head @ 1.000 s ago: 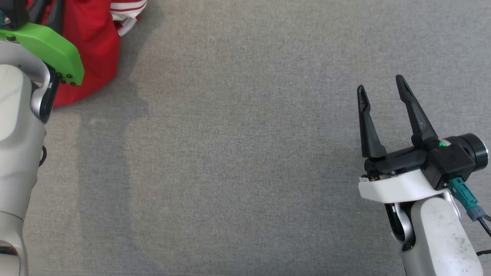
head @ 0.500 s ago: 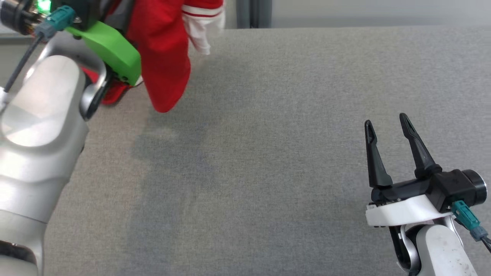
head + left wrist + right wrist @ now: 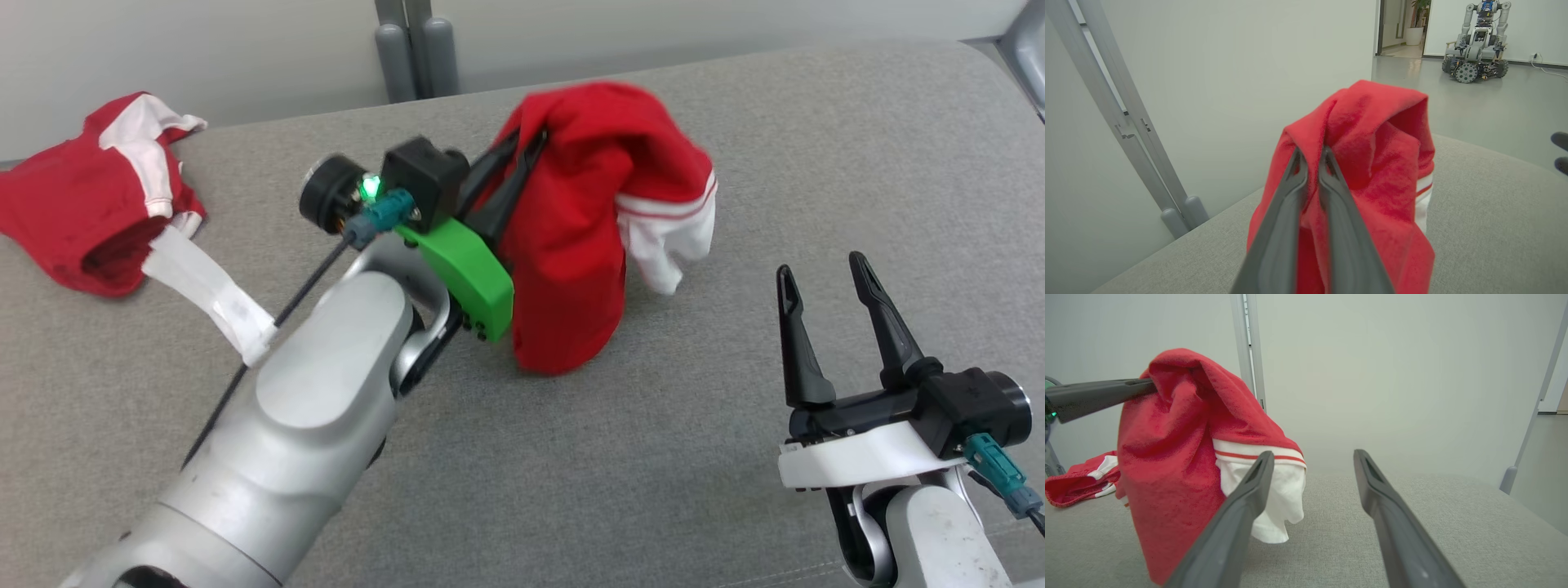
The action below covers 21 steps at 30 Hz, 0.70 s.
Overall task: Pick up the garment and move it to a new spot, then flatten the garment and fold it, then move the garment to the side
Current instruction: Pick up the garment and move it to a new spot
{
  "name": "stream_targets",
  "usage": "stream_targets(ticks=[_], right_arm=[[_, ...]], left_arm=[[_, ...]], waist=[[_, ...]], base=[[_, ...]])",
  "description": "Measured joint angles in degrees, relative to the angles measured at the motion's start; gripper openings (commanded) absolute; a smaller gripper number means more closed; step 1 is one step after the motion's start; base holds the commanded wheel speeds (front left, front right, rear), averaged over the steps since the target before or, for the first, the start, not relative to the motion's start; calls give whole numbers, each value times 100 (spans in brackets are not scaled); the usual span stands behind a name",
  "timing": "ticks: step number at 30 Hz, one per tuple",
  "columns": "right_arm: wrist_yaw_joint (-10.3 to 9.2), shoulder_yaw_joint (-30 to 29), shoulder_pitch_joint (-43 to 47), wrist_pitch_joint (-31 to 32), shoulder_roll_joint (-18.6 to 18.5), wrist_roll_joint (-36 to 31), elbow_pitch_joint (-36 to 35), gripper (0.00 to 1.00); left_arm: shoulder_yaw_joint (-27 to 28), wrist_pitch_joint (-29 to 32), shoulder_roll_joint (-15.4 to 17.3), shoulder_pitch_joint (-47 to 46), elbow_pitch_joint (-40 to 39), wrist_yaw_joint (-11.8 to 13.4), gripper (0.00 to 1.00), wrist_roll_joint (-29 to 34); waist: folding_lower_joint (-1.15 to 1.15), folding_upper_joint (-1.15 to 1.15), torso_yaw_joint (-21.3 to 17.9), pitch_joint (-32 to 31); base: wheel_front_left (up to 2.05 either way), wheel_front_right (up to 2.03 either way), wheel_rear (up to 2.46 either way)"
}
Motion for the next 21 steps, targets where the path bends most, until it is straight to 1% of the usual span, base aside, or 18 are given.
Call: stream_targets(ticks=[6,11,12,13,15,17,21], right_arm=[[0,23,-40,0,-1,90,24,100],[1,31,-40,0,-1,105,49,100],[1,19,-40,0,-1,105,52,100],[1,0,-40,0,-1,105,57,100],[0,-29,-39,0,-1,104,65,100],[0,-43,-37,0,0,103,74,100],[0,-70,-25,0,-1,102,102,100]], left_arm=[[-114,-214,-180,637,935,10,0,-169],[-64,-352,-305,972,1495,9,0,-269],[-15,-390,-330,1007,1546,9,47,-300],[40,-397,-345,1026,1568,11,100,-303],[171,-403,-363,1046,1544,56,100,-304],[366,-421,-367,1083,1334,100,100,-268],[721,-438,-360,1361,866,109,100,-64]], waist=[[0,0,-317,176],[0,0,-468,283],[0,0,-479,293],[0,0,-477,292],[0,0,-456,276],[0,0,-413,244],[0,0,-289,143]], base=[[0,0,0],[0,0,0],[0,0,0],[0,0,0],[0,0,0],[0,0,0],[0,0,0]])
